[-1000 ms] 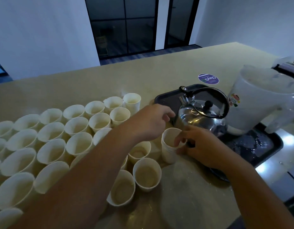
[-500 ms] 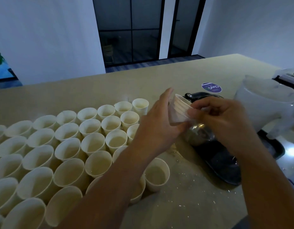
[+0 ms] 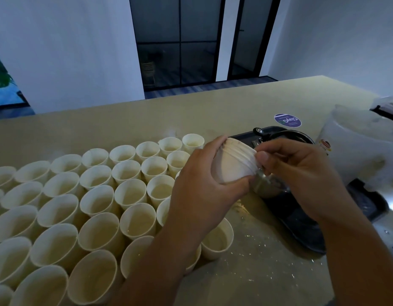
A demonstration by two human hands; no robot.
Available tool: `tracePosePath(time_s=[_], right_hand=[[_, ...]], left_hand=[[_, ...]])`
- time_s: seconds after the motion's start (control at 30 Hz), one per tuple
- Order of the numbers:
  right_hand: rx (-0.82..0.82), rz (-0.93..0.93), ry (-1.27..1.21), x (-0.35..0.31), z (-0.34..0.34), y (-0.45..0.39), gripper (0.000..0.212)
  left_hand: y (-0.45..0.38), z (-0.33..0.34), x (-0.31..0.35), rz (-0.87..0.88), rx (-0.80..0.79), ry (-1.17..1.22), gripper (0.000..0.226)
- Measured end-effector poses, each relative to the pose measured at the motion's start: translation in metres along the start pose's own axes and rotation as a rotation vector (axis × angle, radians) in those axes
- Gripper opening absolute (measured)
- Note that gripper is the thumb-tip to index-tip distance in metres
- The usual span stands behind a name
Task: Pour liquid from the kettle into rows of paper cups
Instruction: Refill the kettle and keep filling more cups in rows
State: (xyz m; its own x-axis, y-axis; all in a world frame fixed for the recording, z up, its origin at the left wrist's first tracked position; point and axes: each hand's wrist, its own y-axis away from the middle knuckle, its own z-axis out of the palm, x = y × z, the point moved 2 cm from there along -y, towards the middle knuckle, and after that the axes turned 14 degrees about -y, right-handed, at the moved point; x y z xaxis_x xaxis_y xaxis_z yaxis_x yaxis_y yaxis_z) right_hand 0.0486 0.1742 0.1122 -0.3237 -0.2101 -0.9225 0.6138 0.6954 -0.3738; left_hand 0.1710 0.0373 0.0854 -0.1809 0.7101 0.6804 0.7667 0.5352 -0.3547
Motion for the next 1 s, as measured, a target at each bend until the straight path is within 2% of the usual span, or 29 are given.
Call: tracePosePath(time_s=[0.13, 0.23, 0.33, 0.6, 0.7, 0.87, 1.0], right_hand=[[-0.008, 0.017, 0.032, 0.001, 0.005, 0.002, 0.017], [0.006, 0.019, 0.110, 0.005, 0.006, 0.002, 0.009], [-0.007, 0.029, 0.176, 0.011, 0.006, 0.002, 0.022], [-0.086, 0.064, 0.149, 0.004, 0.004, -0.001, 0.018], [-0.103, 0.075, 0.149, -0.001, 0.004, -0.003, 0.012], [-0.095, 0.028, 0.202, -0.007, 0.013, -0.007, 0.024], [-0.099, 0.041, 0.269, -0.008, 0.016, -0.011, 0.028]], left_hand=[[0.004, 0.005, -0.005, -0.036, -0.026, 0.005, 0.076], [0.006, 0.005, -0.010, -0.056, -0.056, -0.010, 0.075], [0.006, 0.004, -0.012, -0.062, -0.097, -0.018, 0.078], [0.002, -0.006, -0.005, -0.071, -0.250, 0.096, 0.083], [-0.001, -0.009, -0.003, -0.042, -0.235, 0.047, 0.080], [-0.002, -0.001, 0.001, 0.040, -0.223, -0.072, 0.077], [0.001, 0.007, 0.001, 0.022, -0.220, -0.119, 0.077]])
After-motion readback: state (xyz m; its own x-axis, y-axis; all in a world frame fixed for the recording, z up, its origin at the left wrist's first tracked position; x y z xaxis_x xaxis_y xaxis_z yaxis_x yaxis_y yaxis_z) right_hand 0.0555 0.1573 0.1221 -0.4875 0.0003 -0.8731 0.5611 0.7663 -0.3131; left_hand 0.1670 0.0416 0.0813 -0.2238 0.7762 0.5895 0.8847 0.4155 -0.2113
